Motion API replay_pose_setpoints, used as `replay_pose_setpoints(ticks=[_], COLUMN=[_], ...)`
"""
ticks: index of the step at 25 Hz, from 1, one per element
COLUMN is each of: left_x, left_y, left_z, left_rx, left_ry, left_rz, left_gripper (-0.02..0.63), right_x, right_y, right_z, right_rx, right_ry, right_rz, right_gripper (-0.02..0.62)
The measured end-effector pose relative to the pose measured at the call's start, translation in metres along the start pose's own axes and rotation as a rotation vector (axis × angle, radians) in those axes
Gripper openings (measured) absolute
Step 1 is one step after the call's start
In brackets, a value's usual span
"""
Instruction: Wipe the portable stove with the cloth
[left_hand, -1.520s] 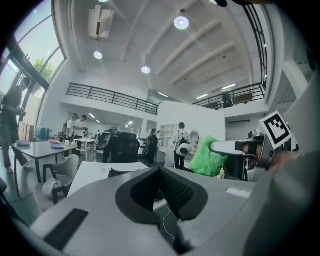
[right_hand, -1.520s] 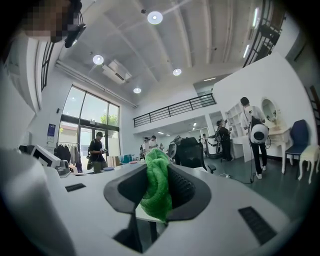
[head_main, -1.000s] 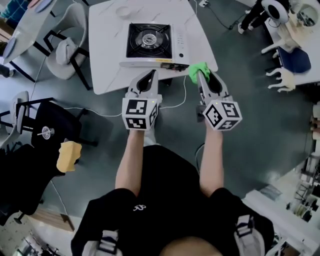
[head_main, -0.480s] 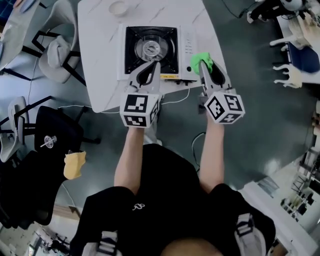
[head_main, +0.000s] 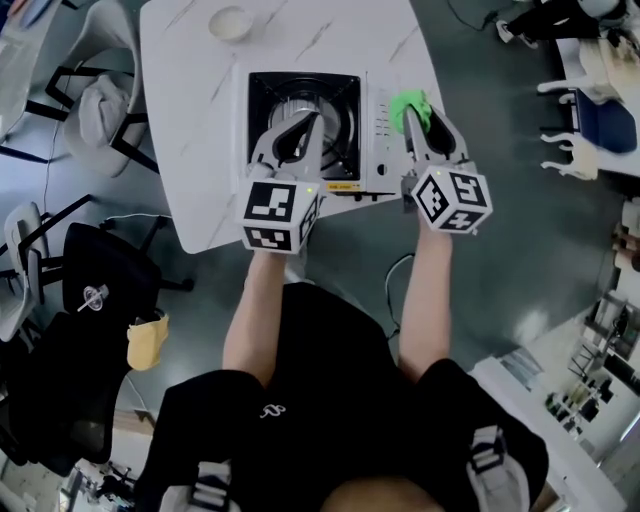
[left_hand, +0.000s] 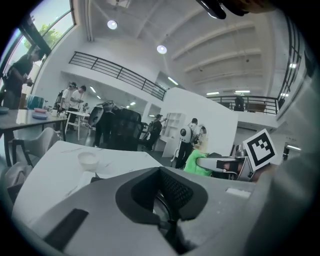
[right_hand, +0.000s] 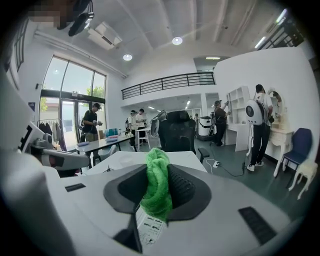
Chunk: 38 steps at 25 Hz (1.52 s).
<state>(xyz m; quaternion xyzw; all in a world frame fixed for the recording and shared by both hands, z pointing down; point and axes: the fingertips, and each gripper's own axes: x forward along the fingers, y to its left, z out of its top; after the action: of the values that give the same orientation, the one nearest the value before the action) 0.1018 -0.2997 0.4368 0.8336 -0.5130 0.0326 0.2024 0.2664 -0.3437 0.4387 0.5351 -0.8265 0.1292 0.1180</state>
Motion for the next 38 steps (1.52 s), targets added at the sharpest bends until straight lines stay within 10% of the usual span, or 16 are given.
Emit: replay_pose_setpoints(ticks=[15,25,38], left_x=[0.047,0.042,0.036], left_y=[0.057,0.077,0.072], left_z=[0.023,0.027,0.017], left_rx=[-0.005,0.004,-0.016], left_ry=[0.043,0.024,0.024], left_rz=[0.018,0.079,0.086], left_gripper=[-0.002,-0.002,-0.002], right_x=[0.089,0.123,0.114], right_y=[-0.025,-0.011,0.003], right_z=[0.003,-0.043,-0.072], right_rx=[-0.292,-0.612,-0.590], right_ry=[0.162,0.343,0.459], right_rz=[-0.063,0.069,0.219], right_gripper=[0.097,0.097,0.083])
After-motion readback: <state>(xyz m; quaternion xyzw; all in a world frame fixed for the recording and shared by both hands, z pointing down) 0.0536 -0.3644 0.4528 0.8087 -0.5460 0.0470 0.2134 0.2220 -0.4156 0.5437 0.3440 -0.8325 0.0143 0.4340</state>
